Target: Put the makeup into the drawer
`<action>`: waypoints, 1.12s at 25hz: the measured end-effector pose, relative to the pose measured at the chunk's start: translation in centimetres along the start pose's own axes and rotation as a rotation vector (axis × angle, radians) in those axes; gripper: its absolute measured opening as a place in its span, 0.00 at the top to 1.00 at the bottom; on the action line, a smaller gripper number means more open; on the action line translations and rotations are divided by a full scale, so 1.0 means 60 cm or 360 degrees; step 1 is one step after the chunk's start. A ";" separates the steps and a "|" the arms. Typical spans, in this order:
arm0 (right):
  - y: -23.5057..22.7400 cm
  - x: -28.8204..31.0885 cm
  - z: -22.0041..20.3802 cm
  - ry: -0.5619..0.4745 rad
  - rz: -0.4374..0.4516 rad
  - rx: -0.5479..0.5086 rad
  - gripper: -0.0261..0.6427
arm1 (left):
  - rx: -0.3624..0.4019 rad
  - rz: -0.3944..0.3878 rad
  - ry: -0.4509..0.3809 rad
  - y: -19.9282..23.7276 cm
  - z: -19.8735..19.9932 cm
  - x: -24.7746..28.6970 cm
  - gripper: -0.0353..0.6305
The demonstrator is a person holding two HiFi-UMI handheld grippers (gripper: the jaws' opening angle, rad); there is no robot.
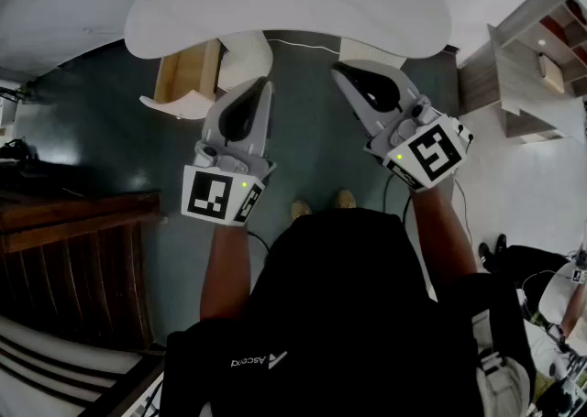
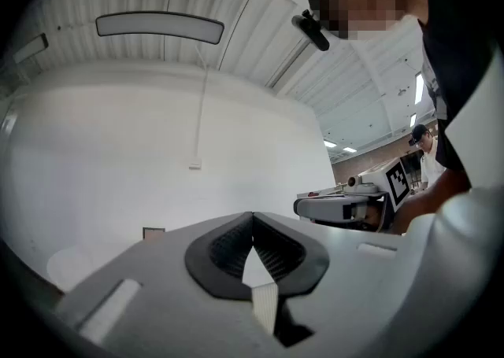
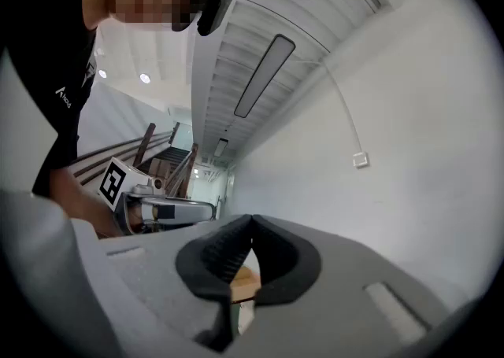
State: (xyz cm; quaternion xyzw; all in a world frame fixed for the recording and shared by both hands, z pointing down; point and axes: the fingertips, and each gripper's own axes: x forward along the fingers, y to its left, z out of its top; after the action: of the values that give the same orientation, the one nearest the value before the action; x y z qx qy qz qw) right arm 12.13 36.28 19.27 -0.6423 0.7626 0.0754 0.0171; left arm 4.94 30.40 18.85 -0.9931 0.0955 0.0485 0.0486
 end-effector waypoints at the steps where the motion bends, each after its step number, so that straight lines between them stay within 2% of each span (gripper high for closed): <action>1: -0.003 -0.002 0.002 -0.0010 0.0005 0.0005 0.96 | 0.0002 0.0003 0.0000 -0.002 0.001 0.003 0.93; 9: -0.030 -0.028 0.012 -0.0067 0.0008 0.0037 0.96 | 0.0017 0.0062 0.0001 -0.017 0.004 0.021 0.93; 18: -0.083 -0.048 0.004 -0.0081 0.0075 0.0041 0.96 | 0.0096 0.0165 0.0033 -0.028 0.006 0.068 0.93; 28: -0.110 0.013 -0.014 -0.0080 0.0104 0.0031 0.96 | 0.0121 0.0240 0.0029 0.035 -0.007 0.082 0.93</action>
State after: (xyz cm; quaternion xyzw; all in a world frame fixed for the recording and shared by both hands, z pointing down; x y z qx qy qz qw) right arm 18.54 34.32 19.41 -0.6148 0.7831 0.0846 0.0402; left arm 9.36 27.39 18.57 -0.9809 0.1722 0.0395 0.0818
